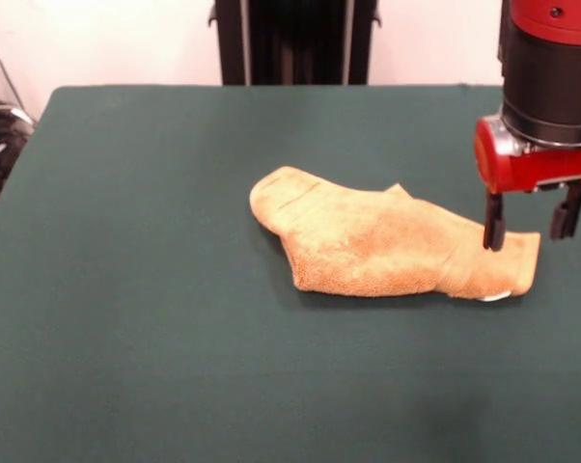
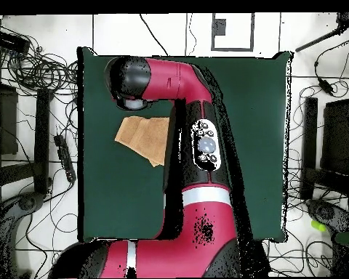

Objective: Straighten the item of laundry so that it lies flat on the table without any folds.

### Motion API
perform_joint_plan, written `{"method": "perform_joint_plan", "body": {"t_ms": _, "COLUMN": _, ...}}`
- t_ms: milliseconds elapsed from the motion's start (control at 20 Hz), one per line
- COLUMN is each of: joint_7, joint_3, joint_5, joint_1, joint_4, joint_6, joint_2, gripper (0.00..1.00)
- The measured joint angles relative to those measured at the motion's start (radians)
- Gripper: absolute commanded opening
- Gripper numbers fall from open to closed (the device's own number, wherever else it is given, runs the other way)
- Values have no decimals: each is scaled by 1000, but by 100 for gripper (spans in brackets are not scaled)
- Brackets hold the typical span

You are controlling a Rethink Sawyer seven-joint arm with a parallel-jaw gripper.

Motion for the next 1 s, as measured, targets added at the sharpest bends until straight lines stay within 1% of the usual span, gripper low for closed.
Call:
{"method": "perform_joint_plan", "body": {"t_ms": 100, "joint_7": 0, "joint_3": 0, "joint_5": -1, "joint_1": 1, "joint_4": 3, "joint_6": -13, "joint_2": -1, "gripper": 100}}
{"method": "perform_joint_plan", "body": {"t_ms": 300, "joint_7": 0, "joint_3": 0, "joint_5": -9, "joint_1": 2, "joint_4": 26, "joint_6": -90, "joint_2": -6, "gripper": 100}}
{"method": "perform_joint_plan", "body": {"t_ms": 500, "joint_7": 0, "joint_3": 0, "joint_5": -28, "joint_1": 5, "joint_4": 63, "joint_6": -206, "joint_2": -10, "gripper": 100}}
{"method": "perform_joint_plan", "body": {"t_ms": 700, "joint_7": 0, "joint_3": 0, "joint_5": -47, "joint_1": 7, "joint_4": 97, "joint_6": -291, "joint_2": -11, "gripper": 100}}
{"method": "perform_joint_plan", "body": {"t_ms": 800, "joint_7": 0, "joint_3": 0, "joint_5": -56, "joint_1": 7, "joint_4": 116, "joint_6": -323, "joint_2": -11, "gripper": 100}}
{"method": "perform_joint_plan", "body": {"t_ms": 1000, "joint_7": 0, "joint_3": 0, "joint_5": -61, "joint_1": 7, "joint_4": 152, "joint_6": -344, "joint_2": -12, "gripper": 100}}
